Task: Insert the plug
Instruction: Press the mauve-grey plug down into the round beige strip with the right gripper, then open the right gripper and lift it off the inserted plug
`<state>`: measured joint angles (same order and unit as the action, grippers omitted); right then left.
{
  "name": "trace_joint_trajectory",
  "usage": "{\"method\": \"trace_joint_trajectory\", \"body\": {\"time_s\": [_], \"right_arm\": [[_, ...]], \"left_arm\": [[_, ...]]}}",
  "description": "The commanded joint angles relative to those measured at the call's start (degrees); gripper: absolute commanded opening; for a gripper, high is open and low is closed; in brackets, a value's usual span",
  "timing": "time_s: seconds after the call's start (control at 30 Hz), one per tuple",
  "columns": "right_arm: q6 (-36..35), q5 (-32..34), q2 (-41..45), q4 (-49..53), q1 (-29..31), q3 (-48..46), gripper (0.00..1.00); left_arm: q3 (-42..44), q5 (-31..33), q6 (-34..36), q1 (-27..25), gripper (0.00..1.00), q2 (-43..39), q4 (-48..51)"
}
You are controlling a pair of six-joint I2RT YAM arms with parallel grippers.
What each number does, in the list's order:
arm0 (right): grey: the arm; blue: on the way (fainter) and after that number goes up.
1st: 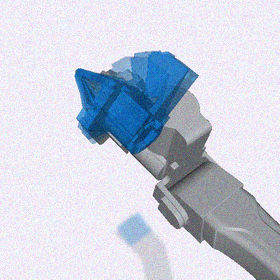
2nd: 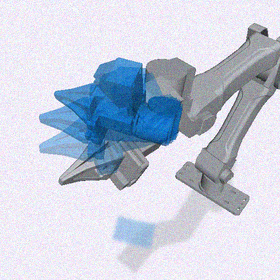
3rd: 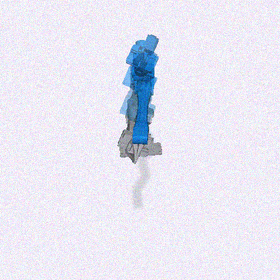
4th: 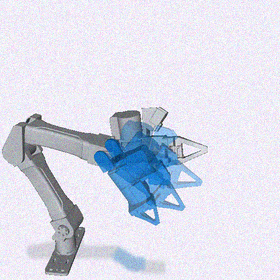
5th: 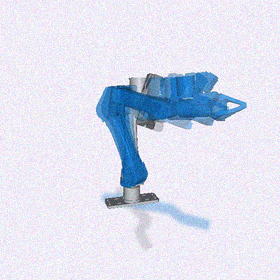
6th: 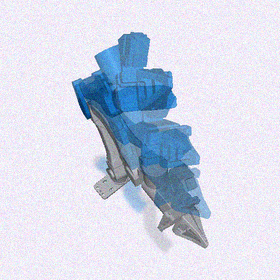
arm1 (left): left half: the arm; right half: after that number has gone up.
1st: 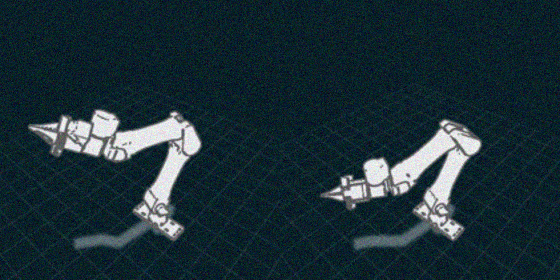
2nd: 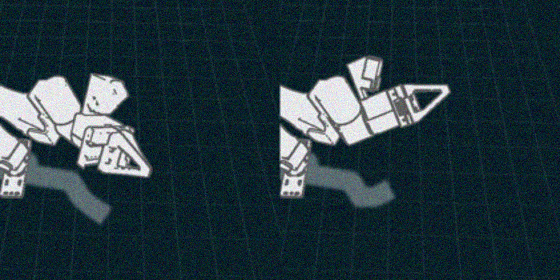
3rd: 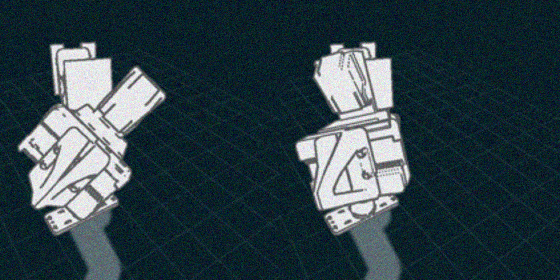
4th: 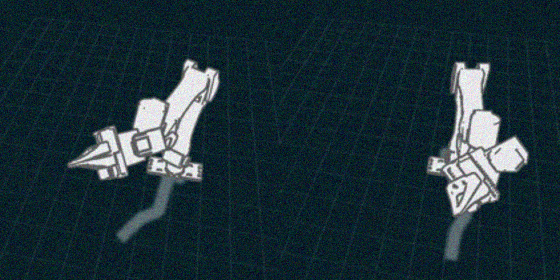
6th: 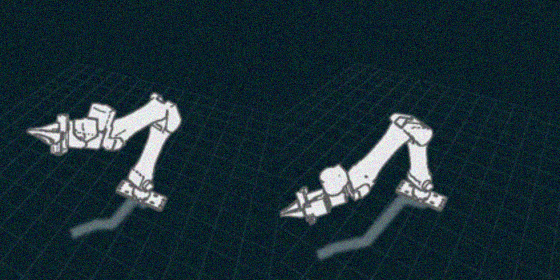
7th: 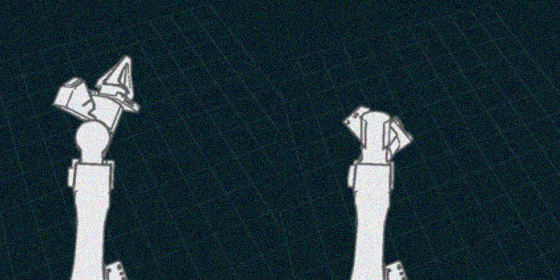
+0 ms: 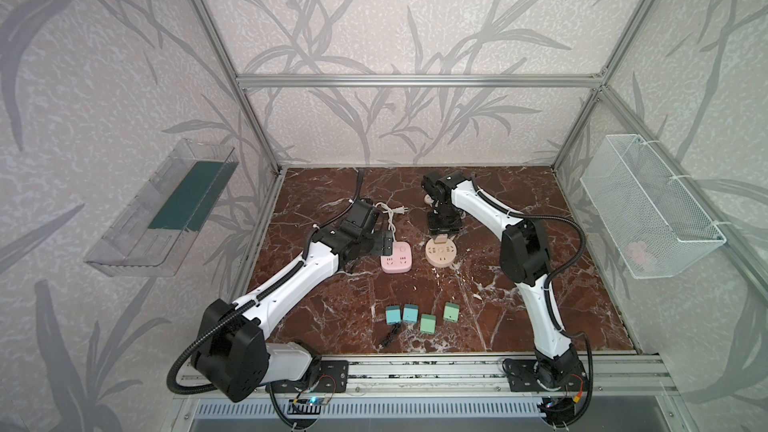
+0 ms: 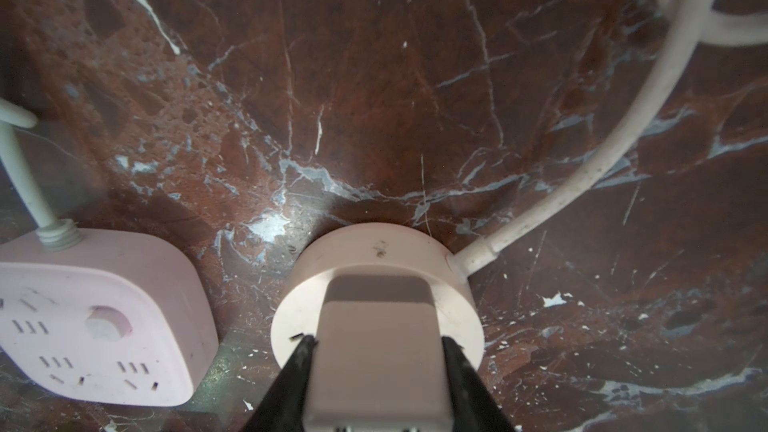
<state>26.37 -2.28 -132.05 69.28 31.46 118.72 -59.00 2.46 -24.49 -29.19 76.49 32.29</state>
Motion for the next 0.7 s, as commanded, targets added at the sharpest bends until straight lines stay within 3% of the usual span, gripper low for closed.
{"method": "trace_joint_trajectory", "body": {"time_s": [0.0, 0.23, 0.47, 0.67], "right_arm": [[0.4, 1.5, 1.7, -0.6, -0.7, -1.1, 0.14], [0.3, 1.1, 4.7, -1.4, -0.7, -1.6, 0.45], [0.5, 0.2, 10.9, -3.2, -0.6, -5.4, 0.59], [-0.1, 0.1, 17.6, -3.6, 0.0, -10.5, 0.59]], "left_arm": [[-0.4, 0.0, -0.1, 0.2, 0.97, -1.1, 0.0], [-0.5, 0.2, 0.0, 0.1, 0.97, -2.0, 0.3], [-0.6, 0.2, 0.1, -0.1, 0.97, -2.9, 0.5], [-0.6, 0.0, 0.3, -0.2, 0.98, -3.3, 0.7]]}}
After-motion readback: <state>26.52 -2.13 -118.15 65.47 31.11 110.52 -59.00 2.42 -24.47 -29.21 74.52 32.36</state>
